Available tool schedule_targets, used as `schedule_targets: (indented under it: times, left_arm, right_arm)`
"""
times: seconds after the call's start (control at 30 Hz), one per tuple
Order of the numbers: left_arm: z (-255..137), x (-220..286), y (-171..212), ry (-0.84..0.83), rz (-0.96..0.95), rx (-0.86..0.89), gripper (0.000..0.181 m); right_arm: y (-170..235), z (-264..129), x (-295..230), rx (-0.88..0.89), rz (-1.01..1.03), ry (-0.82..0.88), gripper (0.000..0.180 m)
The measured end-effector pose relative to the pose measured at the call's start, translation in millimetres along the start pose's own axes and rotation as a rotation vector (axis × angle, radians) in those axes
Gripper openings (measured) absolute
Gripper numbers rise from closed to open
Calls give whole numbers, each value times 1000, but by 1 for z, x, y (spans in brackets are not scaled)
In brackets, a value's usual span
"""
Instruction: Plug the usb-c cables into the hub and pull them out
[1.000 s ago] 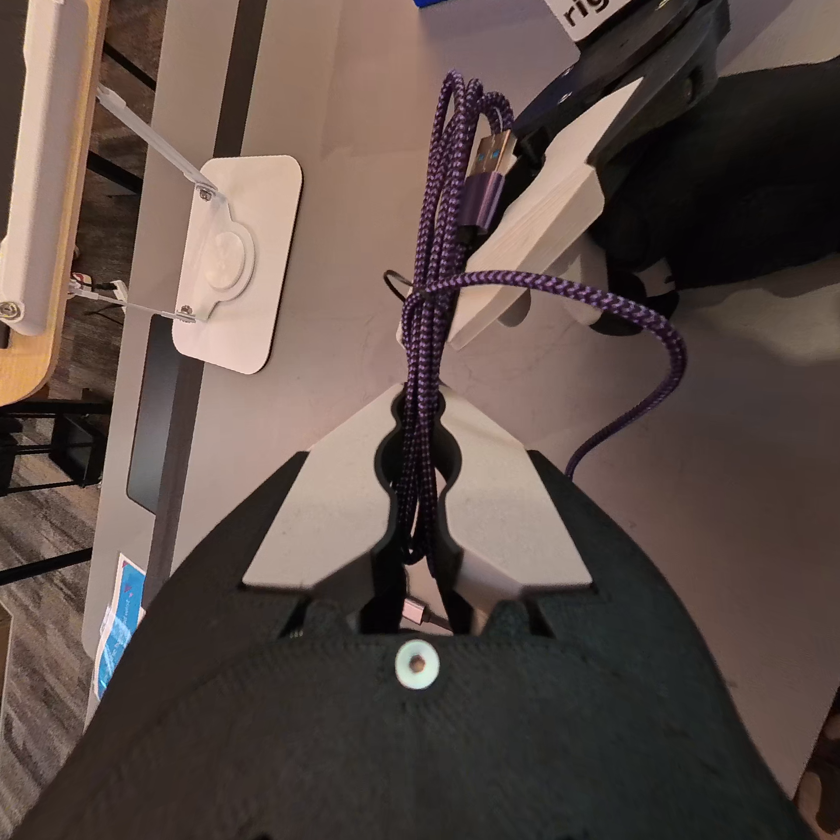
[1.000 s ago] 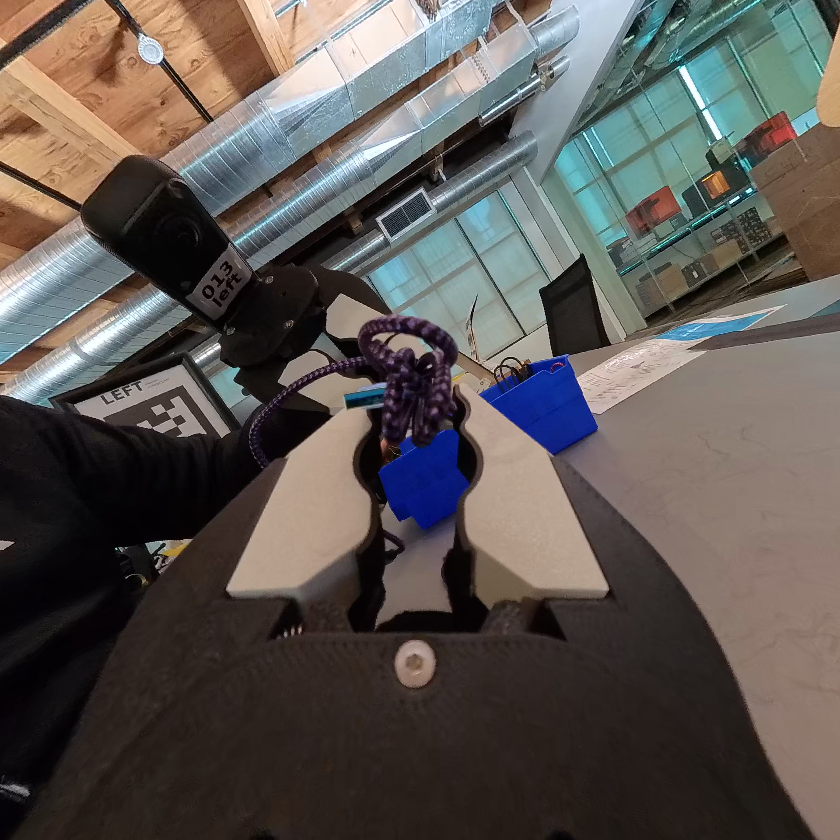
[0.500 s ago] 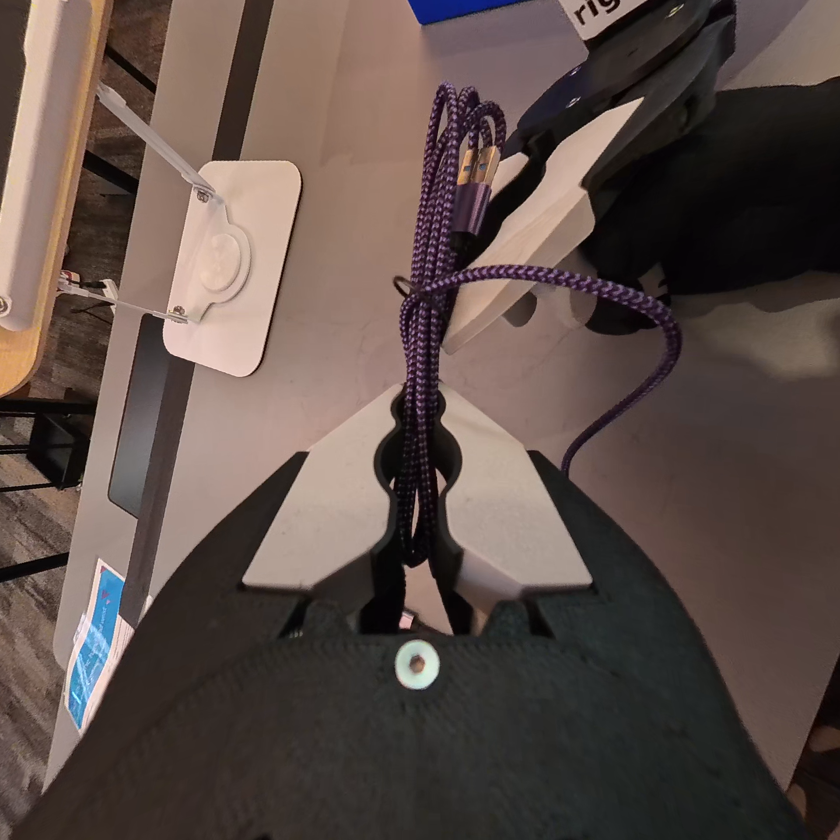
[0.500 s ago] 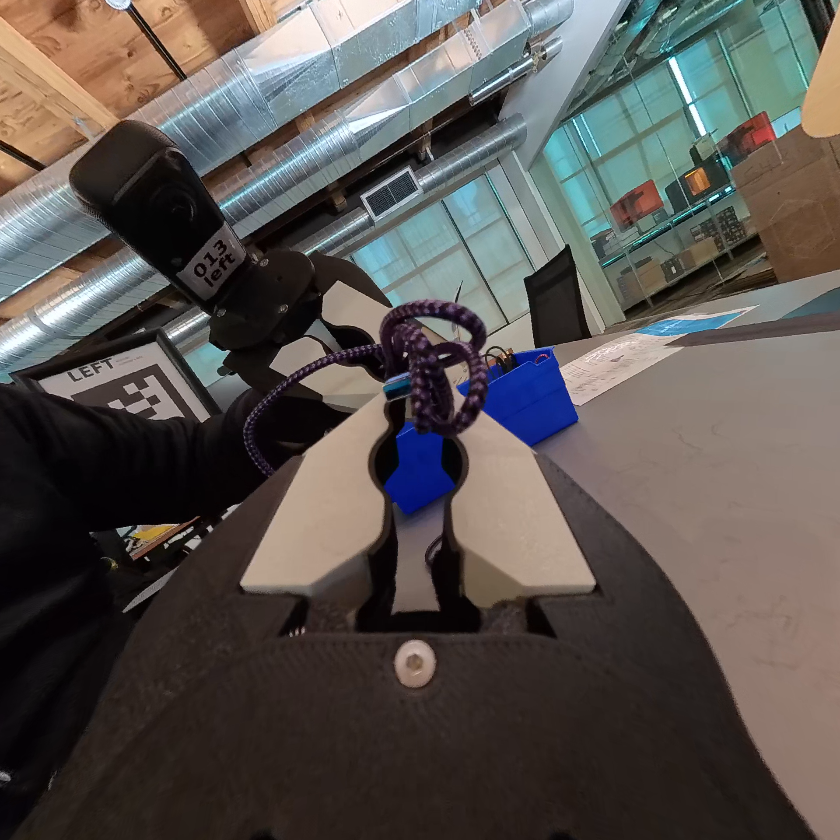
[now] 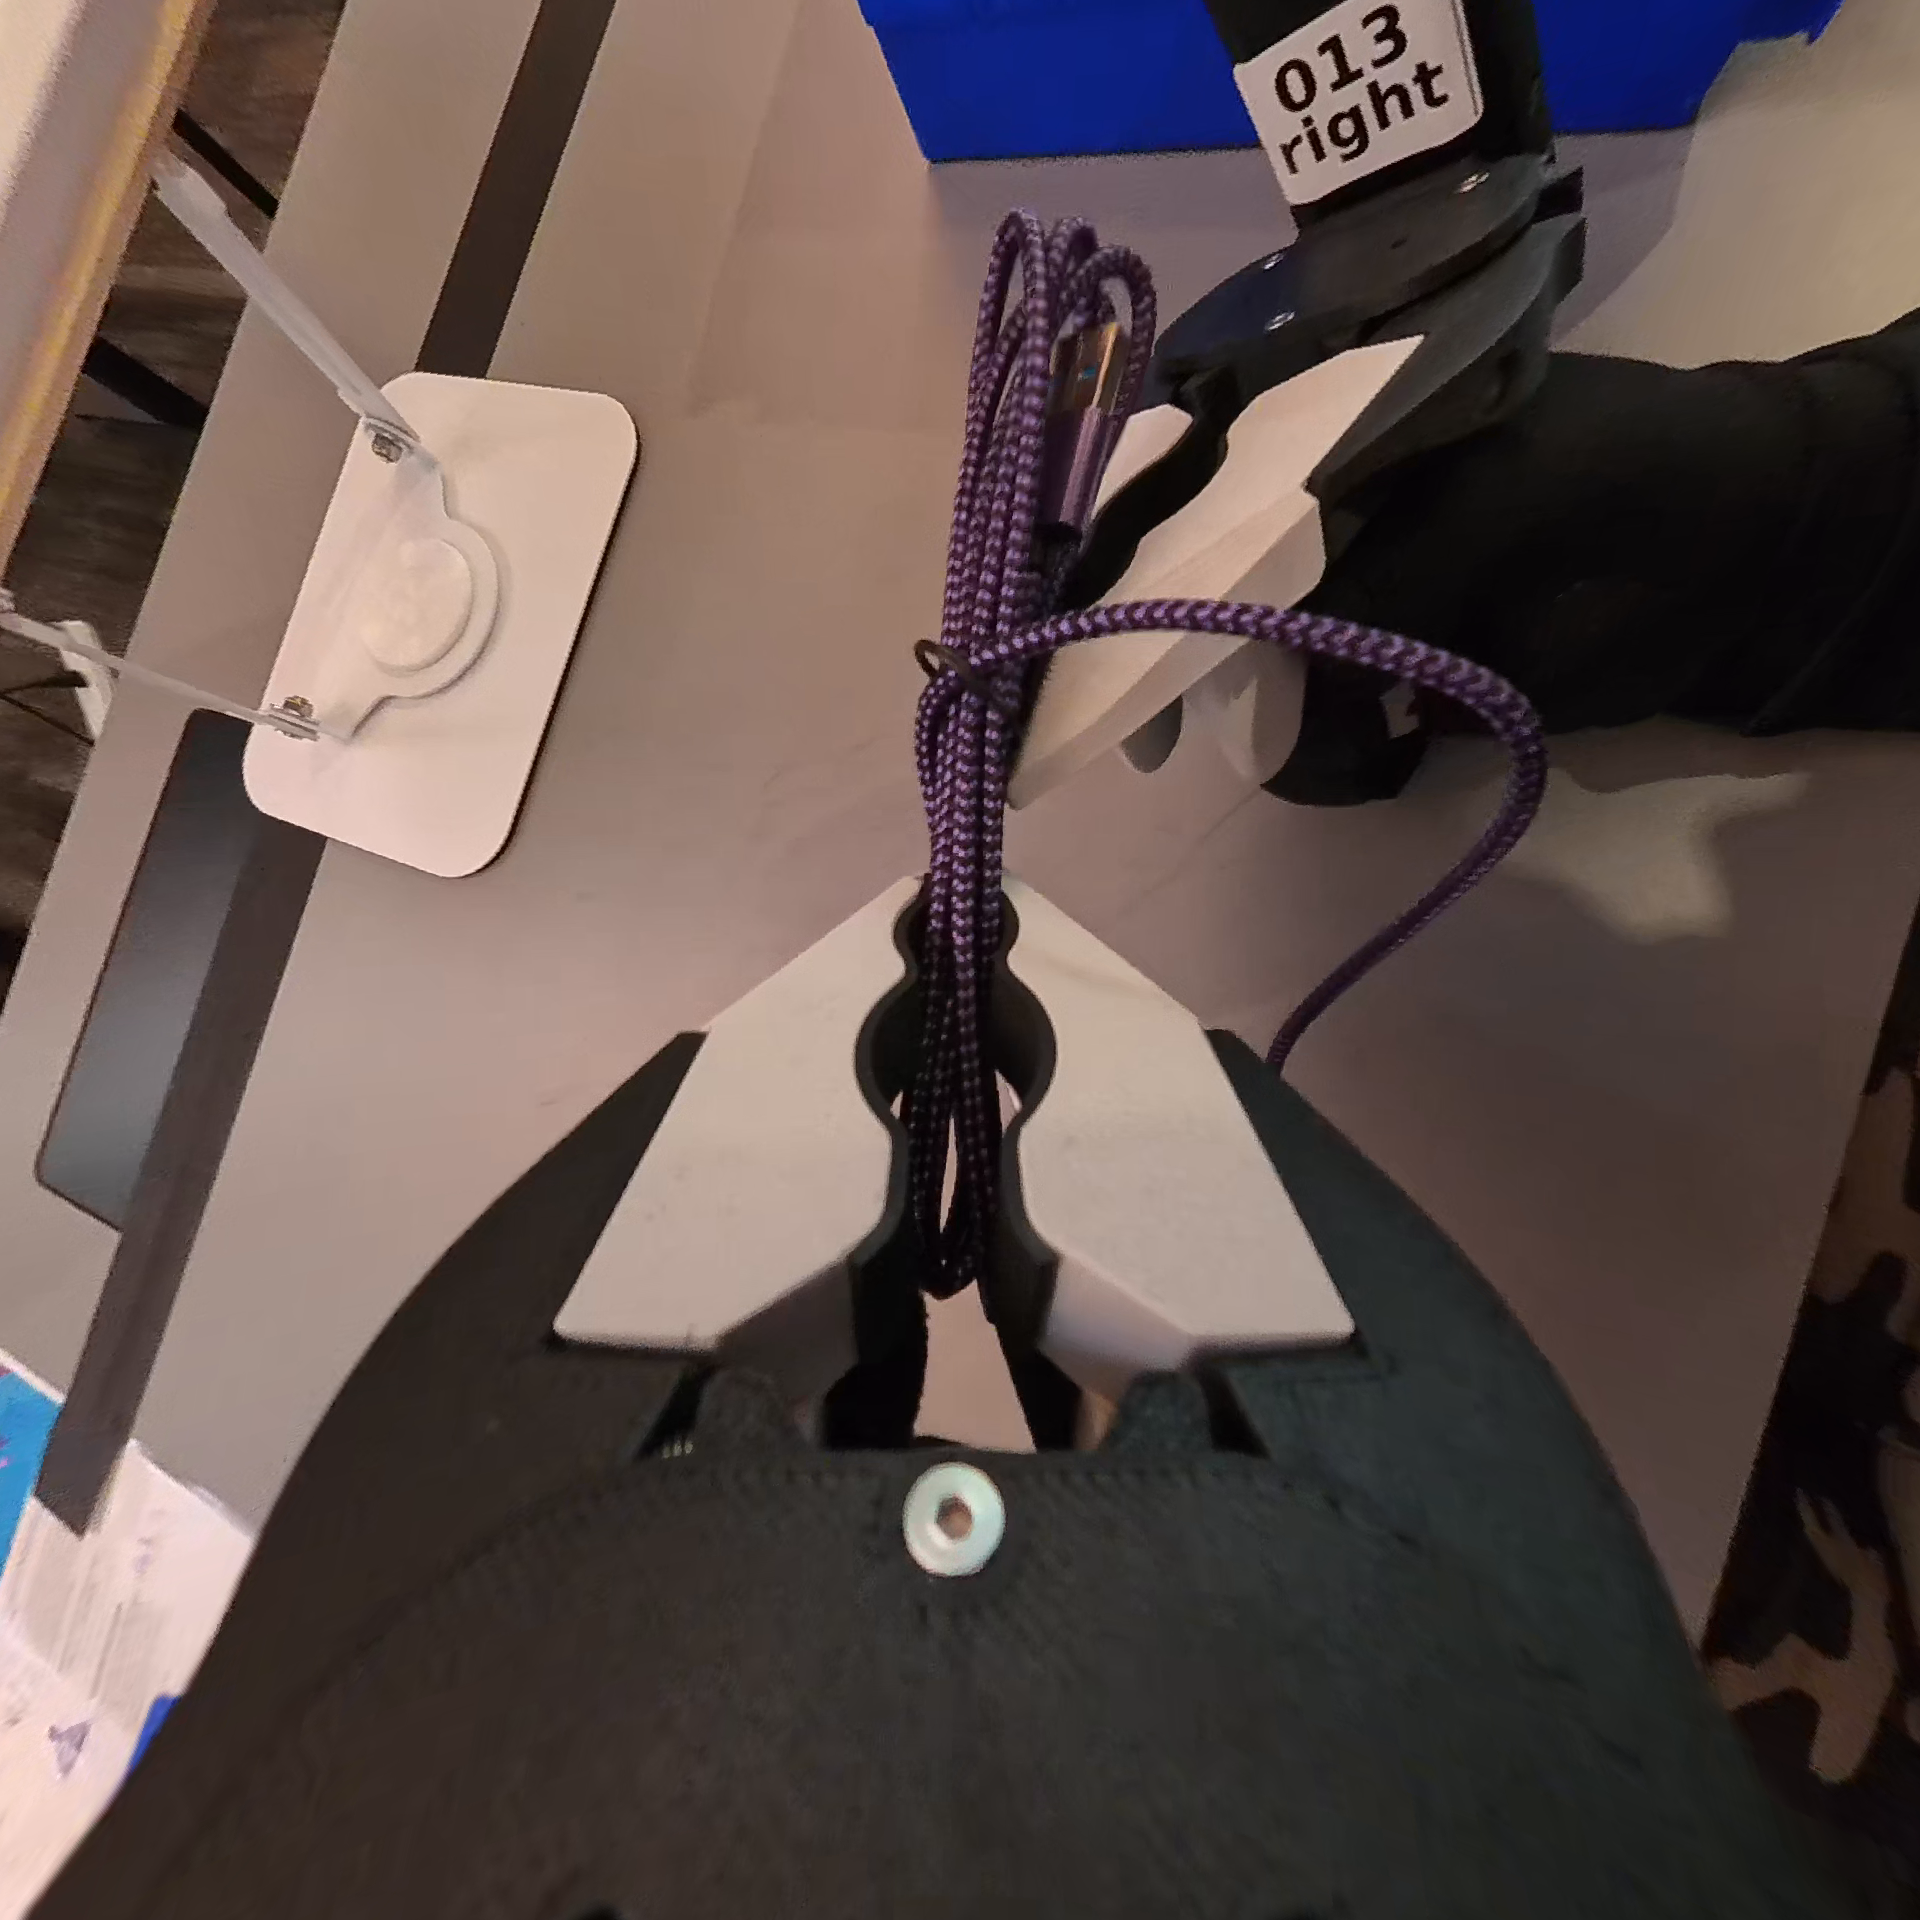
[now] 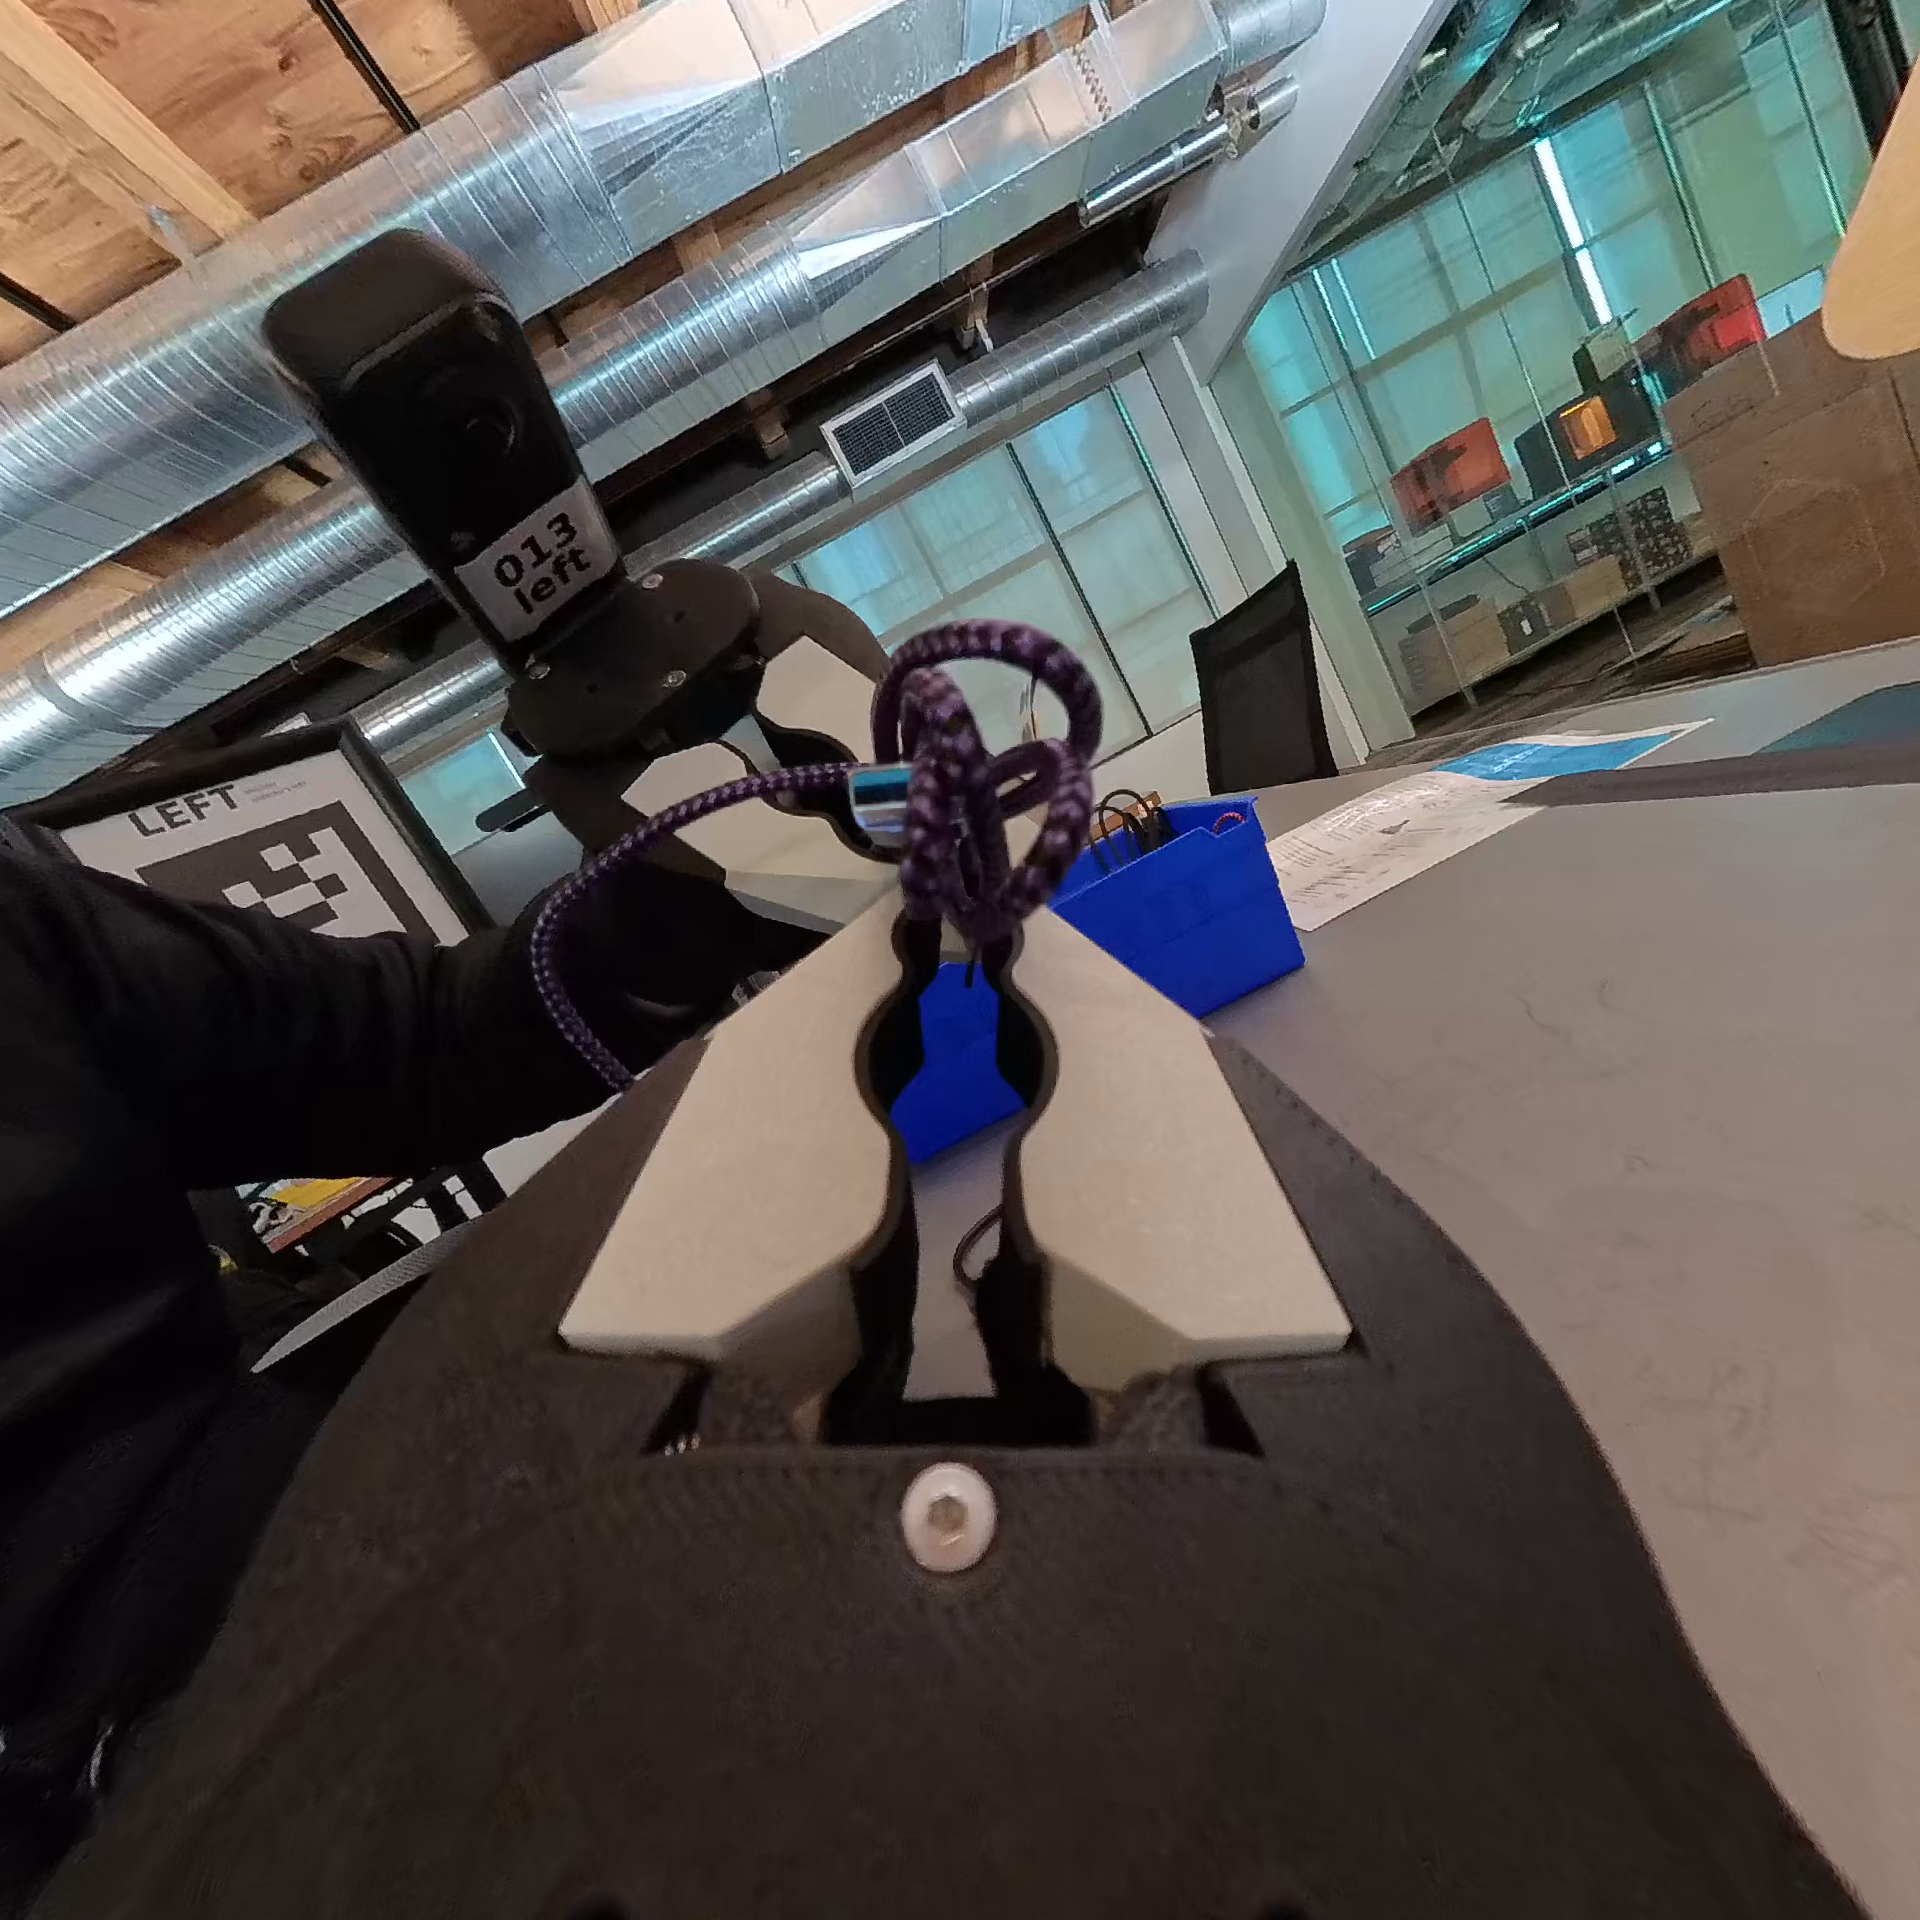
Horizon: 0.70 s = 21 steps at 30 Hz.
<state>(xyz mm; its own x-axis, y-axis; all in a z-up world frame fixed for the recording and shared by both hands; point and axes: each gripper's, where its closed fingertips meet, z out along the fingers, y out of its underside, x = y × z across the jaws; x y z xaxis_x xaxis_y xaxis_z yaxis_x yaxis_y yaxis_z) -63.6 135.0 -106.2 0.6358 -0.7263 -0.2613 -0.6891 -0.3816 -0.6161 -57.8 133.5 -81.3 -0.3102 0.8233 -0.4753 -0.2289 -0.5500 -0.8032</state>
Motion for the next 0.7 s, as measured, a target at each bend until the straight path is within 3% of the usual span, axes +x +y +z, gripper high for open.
schedule_targets:
  times: [0.7]
  left_arm:
    - [0,-1,-3,21,-23,32,3]
  right_arm:
    - [-4,-2,2,15,-19,13,11]
